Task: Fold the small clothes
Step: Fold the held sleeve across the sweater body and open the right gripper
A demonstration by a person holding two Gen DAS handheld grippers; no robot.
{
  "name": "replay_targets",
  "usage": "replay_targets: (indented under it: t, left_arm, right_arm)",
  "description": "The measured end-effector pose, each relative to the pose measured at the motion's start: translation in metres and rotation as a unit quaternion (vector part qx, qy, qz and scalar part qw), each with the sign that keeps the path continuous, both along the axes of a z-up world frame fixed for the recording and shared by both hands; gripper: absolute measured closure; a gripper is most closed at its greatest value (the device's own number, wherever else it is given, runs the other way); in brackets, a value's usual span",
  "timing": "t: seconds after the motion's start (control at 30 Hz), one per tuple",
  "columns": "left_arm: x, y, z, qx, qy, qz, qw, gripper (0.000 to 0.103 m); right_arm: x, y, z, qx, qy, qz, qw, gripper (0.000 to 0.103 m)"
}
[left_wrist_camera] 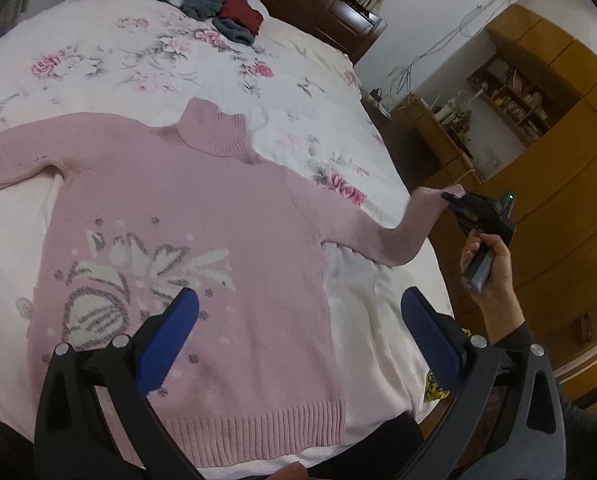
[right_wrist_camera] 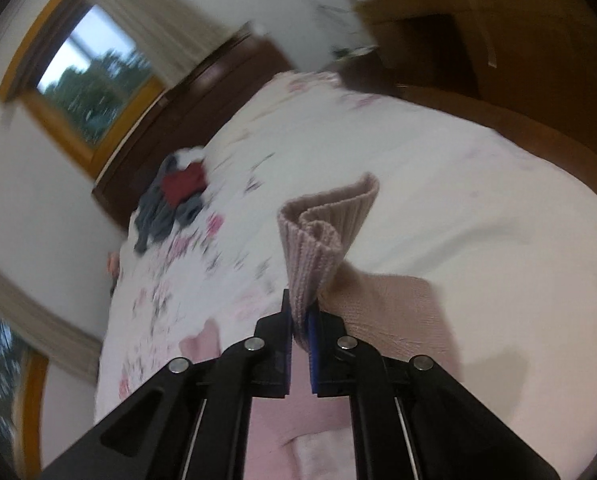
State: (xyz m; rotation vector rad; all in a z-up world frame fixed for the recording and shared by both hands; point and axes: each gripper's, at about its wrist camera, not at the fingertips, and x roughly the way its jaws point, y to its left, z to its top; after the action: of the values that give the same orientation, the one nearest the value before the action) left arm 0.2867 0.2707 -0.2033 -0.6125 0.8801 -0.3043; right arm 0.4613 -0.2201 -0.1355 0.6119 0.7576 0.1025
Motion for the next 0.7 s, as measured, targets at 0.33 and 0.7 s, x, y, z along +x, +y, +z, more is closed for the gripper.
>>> replay_targets:
  t: [0.33,0.7]
  left_arm:
    - [0.018,0.031,-0.014,-0.016,-0.002,0.02,0.9997,0.003]
    - [0.113,0.026,-0.096,-0.157,0.094,-0.014,0.9831,0.003]
  right_arm:
    - [-0.004,0.186,-0.062,-0.156,0.018,0.11,0.981,0.097]
    - [-0.072,0.254,-0.163,-0.216,0.06,0.213,0.951,0.061]
